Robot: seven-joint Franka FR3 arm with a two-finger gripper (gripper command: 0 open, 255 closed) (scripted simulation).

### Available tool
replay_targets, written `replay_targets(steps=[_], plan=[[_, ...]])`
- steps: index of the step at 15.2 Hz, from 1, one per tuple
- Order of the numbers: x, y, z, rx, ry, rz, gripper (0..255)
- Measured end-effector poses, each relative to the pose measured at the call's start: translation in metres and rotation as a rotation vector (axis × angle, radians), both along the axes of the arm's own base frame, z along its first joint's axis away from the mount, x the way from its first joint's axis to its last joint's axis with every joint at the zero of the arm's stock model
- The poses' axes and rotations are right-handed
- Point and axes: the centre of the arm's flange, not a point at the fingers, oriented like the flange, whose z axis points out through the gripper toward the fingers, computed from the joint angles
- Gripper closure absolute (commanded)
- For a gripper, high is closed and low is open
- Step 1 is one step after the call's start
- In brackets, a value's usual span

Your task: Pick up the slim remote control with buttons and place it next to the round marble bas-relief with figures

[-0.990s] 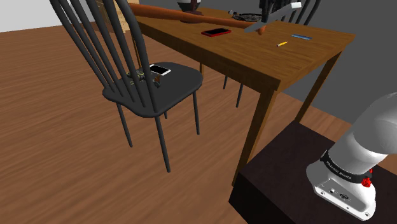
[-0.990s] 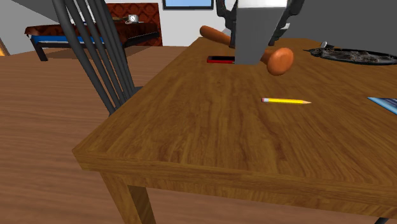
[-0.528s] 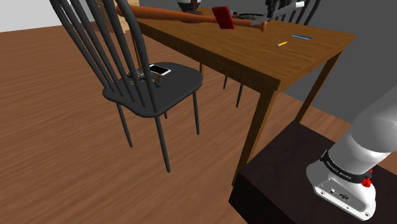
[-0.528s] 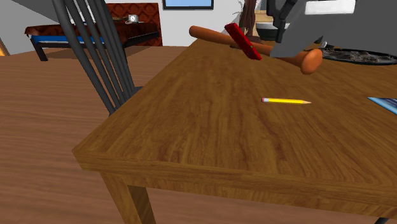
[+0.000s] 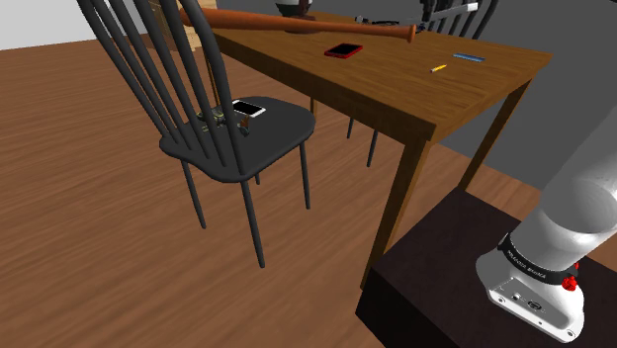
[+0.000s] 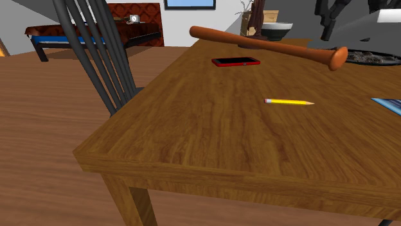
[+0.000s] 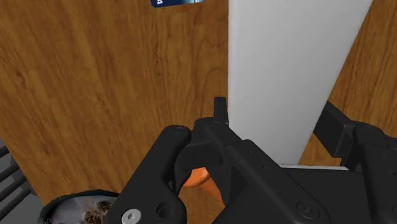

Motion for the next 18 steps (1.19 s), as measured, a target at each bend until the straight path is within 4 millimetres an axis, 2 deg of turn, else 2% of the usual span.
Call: replay_targets(steps=[4, 6, 18], plan=[[0.021, -0.05, -0.001, -0.001, -0.002, -0.002, 255], [0.023, -0.062, -0.007, -0.002, 0.001, -0.003, 255], [0.022, -0.064, -0.065, -0.007, -0.006, -0.004, 255]])
